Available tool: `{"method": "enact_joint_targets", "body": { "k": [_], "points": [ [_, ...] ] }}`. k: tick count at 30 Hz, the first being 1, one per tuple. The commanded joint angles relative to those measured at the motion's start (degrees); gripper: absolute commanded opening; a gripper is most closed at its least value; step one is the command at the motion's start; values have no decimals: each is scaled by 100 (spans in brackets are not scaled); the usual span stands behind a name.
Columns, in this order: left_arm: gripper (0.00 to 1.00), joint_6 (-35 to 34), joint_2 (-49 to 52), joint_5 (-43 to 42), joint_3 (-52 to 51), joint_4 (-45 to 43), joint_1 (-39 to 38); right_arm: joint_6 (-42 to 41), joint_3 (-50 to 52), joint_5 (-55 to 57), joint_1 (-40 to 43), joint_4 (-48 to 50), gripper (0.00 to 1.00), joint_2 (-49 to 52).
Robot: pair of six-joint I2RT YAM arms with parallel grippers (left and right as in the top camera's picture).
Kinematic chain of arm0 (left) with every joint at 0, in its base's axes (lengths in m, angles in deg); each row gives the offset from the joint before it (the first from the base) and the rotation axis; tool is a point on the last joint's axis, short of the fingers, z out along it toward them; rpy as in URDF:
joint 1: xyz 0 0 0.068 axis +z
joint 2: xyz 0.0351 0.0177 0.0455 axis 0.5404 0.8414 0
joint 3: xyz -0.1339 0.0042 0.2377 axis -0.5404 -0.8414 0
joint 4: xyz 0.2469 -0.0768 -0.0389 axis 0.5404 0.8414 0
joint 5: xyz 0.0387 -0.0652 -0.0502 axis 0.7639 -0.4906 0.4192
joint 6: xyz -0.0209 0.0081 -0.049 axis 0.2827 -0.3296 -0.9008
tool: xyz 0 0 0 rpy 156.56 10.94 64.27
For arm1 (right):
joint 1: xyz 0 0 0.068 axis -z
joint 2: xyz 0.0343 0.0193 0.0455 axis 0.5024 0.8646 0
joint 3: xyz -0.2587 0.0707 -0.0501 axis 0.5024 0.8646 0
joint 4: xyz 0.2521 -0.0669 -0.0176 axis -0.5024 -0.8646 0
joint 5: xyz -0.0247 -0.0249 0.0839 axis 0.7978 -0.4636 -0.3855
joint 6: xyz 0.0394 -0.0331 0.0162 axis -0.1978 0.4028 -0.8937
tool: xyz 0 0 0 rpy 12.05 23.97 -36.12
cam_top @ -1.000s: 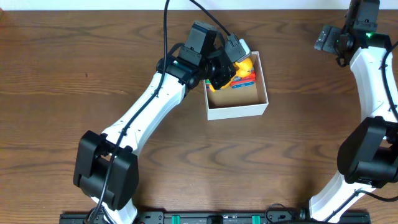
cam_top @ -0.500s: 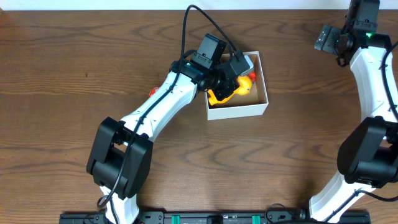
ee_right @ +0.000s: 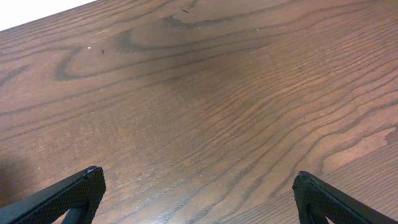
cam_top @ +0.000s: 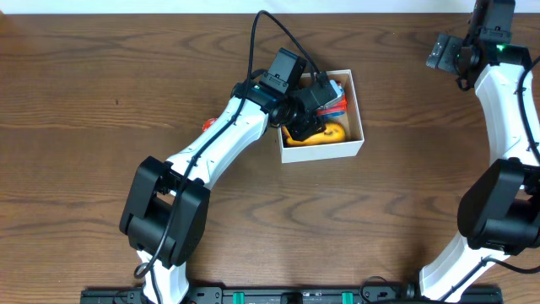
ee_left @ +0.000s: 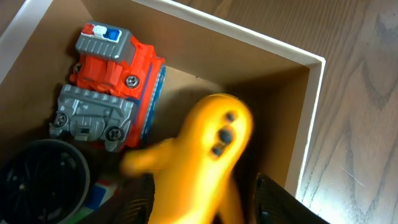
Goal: Pack container
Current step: 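Lower the duck into the box and open the left gripper, then move the left gripper back to the red lettered ball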
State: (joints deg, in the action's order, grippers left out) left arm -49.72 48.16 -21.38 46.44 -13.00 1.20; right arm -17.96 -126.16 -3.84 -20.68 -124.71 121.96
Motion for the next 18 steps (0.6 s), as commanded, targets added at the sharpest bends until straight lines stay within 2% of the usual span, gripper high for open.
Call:
{"method": "enact_joint_targets", "body": {
  "k": [1,6,10,12,14,18],
  "points": [
    [53,28,74,63,109,11,37,63,-46,81,22,-4,99,-85],
    [53,-332,-90,608,118,-369,168,63,-46,81,22,-4,99,-85],
    [54,-1316,-472,608,118,-1237,417,63,-46,81,22,-4,98,-85],
    [53,-1622,-656,614,118,-1373,529,61,-46,81,22,-4,99,-85],
    [53,-2114,-898,909,118,-1246,693,63,-46,81,22,-4,99,-85],
    [54,-2793,-1226,1934,118,-168,984,63,-46,81,22,-4,99,-85]
  ]
}}
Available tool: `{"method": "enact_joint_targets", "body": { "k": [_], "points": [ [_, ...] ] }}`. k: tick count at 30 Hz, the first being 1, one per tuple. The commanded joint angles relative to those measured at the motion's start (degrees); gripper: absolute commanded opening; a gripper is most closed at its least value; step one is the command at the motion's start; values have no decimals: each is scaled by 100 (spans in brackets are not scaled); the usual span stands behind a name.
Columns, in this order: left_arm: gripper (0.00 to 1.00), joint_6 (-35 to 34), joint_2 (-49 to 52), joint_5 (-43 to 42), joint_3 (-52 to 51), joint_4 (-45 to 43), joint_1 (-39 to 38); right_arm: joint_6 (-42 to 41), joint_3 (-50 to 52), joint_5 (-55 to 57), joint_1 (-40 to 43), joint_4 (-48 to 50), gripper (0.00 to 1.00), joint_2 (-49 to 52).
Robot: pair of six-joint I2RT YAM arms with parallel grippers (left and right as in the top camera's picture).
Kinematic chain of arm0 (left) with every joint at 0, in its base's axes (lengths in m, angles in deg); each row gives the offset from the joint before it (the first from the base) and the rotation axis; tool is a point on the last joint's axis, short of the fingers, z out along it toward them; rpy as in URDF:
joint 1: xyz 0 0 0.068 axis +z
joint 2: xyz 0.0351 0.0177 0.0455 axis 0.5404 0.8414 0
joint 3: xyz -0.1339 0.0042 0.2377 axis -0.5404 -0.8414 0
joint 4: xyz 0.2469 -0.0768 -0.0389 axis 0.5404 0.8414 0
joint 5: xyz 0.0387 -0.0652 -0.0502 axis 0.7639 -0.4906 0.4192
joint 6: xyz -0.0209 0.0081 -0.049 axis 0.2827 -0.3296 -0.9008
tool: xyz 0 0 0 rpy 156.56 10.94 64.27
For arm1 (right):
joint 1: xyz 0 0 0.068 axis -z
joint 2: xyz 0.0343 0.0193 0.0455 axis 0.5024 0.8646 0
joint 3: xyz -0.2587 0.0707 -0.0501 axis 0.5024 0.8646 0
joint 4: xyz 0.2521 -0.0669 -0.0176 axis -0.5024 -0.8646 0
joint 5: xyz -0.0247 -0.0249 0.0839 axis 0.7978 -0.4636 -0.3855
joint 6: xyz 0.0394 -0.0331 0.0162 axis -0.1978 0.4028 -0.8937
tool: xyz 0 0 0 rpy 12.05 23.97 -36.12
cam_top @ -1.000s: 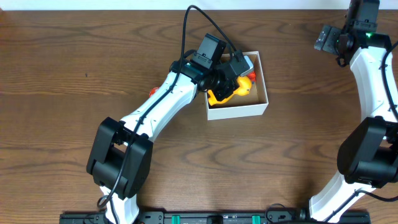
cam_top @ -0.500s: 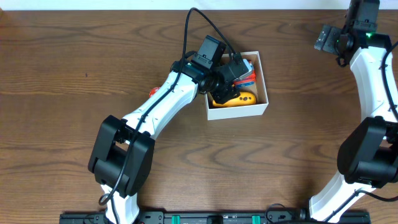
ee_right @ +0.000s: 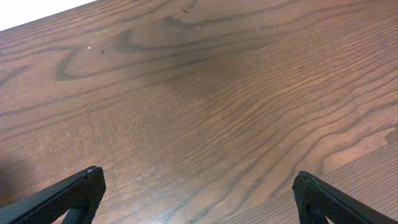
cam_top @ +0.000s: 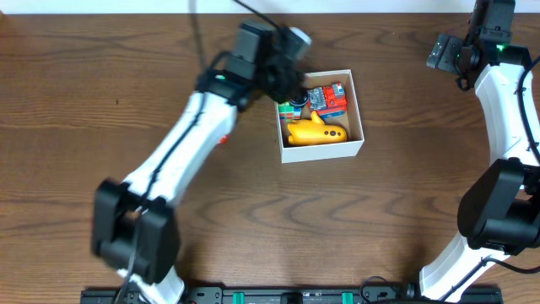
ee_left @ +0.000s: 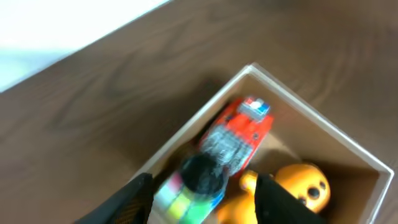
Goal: Pack container
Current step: 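Move the left gripper back to the red lettered ball, then grasp the red ball with the left gripper and lift it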
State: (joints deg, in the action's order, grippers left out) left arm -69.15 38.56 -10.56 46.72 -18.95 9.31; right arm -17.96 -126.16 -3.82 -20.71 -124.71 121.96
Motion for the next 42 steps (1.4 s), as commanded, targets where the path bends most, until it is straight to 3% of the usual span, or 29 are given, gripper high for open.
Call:
{"method": "enact_joint_targets", "body": {
  "k": [1,5,8,9,11,12,15,26,27,28,29,32,38,42],
  "points": [
    [55,-1045,-295,1126,90,737,232,63,-46,79,24,-4,99,-85],
    [57,-2940,-214,2330,79,2013,470,63,-46,79,24,-4,99,-85],
    [57,-4242,-15,2527,55,2610,667,63,-46,79,24,-4,99,-85],
    [67,-4398,63,2527,33,2662,717,63,-46,79,24,-4,99,-85],
    [71,-4422,229,2538,-20,2640,778,63,-46,79,24,-4,99,-85],
    [79,-4422,326,2557,-24,2621,798,63,-46,79,24,-4,99,-87],
    [89,-4417,693,2597,-26,2555,813,63,-46,79,24,-4,99,-85],
    [92,-4417,1681,2527,-26,2538,813,63,-46,79,24,-4,99,-85],
    [89,-4415,1687,2527,-26,2540,815,63,-46,79,24,-4,99,-85],
    [76,-4413,1687,2527,-26,2535,820,63,-46,79,24,-4,99,-85],
    [53,-4389,1665,2527,-26,2535,824,63,-46,79,24,-4,99,-85],
    [8,-4194,1578,2524,-24,2535,839,63,-46,79,24,-4,99,-85],
    [6,-4122,1025,2358,129,2500,839,63,-46,79,24,-4,99,-85],
    [6,-3512,382,1561,396,1873,833,63,-46,79,24,-4,99,-85]
  ]
}}
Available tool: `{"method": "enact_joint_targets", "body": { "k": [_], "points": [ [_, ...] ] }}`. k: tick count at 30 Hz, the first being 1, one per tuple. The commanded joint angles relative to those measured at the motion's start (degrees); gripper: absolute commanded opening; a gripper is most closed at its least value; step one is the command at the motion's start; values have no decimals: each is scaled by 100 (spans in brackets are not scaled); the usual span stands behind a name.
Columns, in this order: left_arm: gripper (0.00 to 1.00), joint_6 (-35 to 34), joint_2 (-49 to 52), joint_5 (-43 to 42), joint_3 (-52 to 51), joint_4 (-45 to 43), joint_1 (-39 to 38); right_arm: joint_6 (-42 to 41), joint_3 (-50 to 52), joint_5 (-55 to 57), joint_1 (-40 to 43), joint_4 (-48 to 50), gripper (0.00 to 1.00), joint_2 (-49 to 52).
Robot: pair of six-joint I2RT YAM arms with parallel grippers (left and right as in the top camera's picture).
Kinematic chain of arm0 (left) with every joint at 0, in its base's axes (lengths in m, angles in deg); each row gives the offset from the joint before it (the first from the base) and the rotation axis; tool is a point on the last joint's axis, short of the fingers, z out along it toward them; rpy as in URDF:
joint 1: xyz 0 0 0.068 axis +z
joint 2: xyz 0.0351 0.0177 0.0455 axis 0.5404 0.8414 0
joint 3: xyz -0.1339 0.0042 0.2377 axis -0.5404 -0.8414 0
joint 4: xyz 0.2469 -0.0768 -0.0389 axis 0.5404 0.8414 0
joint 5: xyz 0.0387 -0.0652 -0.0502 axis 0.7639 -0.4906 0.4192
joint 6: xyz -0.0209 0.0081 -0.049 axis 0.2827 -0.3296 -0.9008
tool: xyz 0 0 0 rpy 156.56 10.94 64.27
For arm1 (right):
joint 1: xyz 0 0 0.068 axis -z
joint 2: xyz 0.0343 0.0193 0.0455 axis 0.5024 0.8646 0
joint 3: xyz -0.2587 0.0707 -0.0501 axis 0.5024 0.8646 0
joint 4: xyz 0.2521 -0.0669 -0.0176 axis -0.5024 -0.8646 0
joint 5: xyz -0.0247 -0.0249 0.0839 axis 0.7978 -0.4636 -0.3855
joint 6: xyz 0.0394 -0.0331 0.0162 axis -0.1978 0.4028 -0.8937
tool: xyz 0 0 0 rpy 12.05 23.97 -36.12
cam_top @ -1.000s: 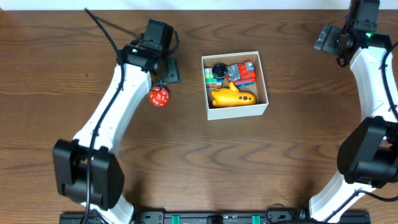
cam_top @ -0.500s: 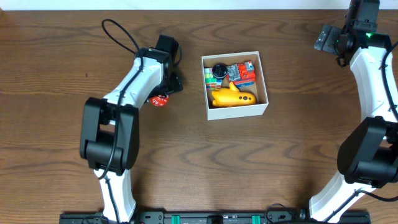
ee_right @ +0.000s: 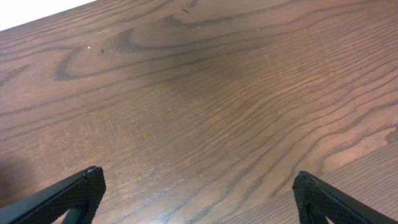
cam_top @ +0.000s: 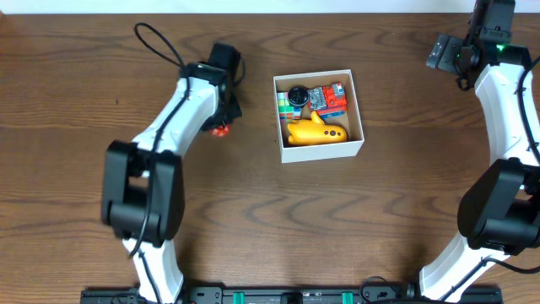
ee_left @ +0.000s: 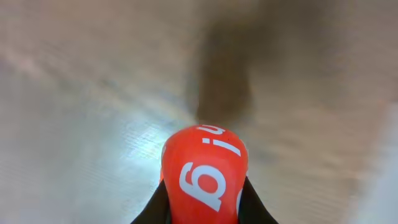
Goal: Pack container
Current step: 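Grasp the red ball with the left gripper and lift it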
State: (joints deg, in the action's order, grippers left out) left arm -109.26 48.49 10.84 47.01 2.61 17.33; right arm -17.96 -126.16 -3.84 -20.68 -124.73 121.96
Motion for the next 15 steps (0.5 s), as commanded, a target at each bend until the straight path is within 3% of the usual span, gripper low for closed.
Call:
{"method": "enact_joint_targets", "body": {
  "k": [1,8,15],
  "points": [
    [6,721,-776,-914,411,-619,20,63,-46,81,22,-2,99,-85],
    [6,2553,-1237,-3923,431,-3237,-63,63,-46,81,26,-2,99,-85],
    [6,3650,-916,-4638,431,-3486,-531,63,-46,81,22,-2,99,-85]
  ]
}}
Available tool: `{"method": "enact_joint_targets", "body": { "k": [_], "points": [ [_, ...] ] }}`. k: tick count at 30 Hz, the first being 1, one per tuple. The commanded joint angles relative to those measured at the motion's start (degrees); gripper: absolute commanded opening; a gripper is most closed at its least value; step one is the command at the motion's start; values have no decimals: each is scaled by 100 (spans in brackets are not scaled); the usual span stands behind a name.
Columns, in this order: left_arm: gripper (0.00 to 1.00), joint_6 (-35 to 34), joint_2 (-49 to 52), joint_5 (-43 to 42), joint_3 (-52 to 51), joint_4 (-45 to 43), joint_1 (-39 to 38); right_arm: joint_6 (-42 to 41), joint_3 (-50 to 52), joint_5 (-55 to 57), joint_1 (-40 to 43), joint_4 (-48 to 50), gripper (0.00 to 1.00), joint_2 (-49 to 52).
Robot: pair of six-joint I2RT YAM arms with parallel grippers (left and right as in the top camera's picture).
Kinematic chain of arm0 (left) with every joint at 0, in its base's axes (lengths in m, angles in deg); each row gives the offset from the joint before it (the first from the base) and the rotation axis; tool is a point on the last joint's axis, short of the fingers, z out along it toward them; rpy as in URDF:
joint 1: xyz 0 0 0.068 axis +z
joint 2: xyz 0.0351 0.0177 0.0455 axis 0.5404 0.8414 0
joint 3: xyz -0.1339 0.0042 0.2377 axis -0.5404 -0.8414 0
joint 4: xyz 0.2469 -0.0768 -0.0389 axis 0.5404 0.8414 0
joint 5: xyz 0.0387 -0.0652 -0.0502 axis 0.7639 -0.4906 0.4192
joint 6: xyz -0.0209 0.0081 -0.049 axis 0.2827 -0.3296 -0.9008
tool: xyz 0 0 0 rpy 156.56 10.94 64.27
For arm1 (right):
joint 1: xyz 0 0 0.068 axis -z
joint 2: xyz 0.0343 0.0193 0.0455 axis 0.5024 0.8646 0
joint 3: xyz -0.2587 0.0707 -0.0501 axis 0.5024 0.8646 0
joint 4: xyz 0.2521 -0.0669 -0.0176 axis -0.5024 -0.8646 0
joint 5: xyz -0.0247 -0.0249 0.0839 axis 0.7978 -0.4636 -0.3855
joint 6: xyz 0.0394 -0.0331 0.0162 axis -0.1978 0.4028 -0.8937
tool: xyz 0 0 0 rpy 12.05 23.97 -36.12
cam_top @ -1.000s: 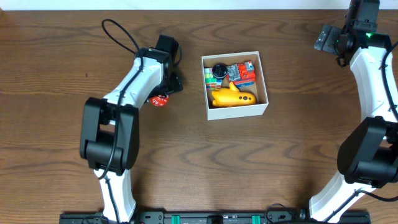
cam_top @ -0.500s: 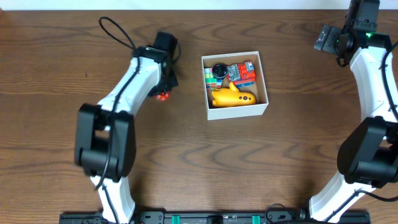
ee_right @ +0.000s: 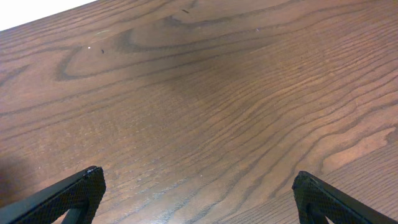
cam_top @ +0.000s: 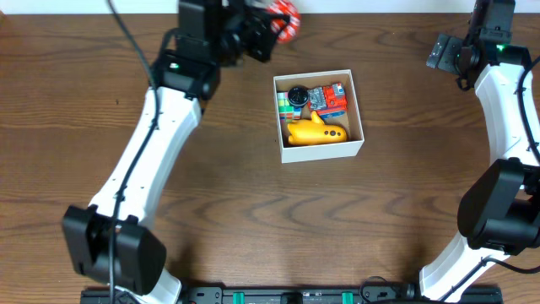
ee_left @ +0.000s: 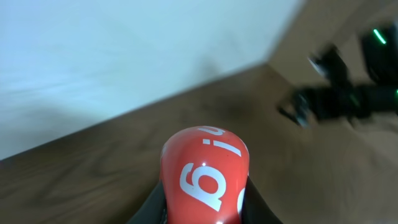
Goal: Pack container
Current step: 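Grasp the red ball with the left gripper and lift it, then carry the red ball over the box and lower it inside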
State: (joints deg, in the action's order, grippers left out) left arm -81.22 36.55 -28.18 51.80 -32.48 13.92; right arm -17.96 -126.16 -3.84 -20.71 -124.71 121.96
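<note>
The white box (cam_top: 354,143) stands at the table's middle, holding a yellow submarine-like toy (cam_top: 317,132), a red toy truck (cam_top: 330,97), a black round piece (cam_top: 295,95) and a coloured block (cam_top: 283,107). My left gripper (cam_top: 272,27) is raised near the table's back edge, up and left of the box, shut on a red rounded toy with white lettering (cam_top: 285,19). The left wrist view shows that red toy (ee_left: 204,171) gripped between the dark fingers (ee_left: 155,208) of the left gripper (ee_left: 204,208). My right gripper (cam_top: 445,51) hangs open at the far right.
The right wrist view shows only bare brown wood between the right gripper's (ee_right: 199,202) wide-apart fingertips (ee_right: 78,190). A pale wall runs behind the table's back edge (cam_top: 380,8). The right arm (cam_top: 506,110) stands along the right side.
The left gripper, shut on the red toy low on the table left of the box, now holds it high near the back edge, above and left of the box.
The left gripper was inside the box around the yellow toy. Then it was open and empty behind the box, the yellow toy left inside. Later it was shut on the red toy on the table to the left, and now holds it aloft. The right arm stayed still.
</note>
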Motion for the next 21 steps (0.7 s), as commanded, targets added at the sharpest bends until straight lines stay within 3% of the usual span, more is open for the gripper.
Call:
{"method": "enact_joint_targets", "body": {
  "k": [1,21],
  "points": [
    [6,916,334,-739,-48,20,-282,63,-46,81,24,-4,99,-85],
    [6,990,1711,-704,-48,280,-1207,63,-46,81,28,-4,99,-87]
  ]
}}
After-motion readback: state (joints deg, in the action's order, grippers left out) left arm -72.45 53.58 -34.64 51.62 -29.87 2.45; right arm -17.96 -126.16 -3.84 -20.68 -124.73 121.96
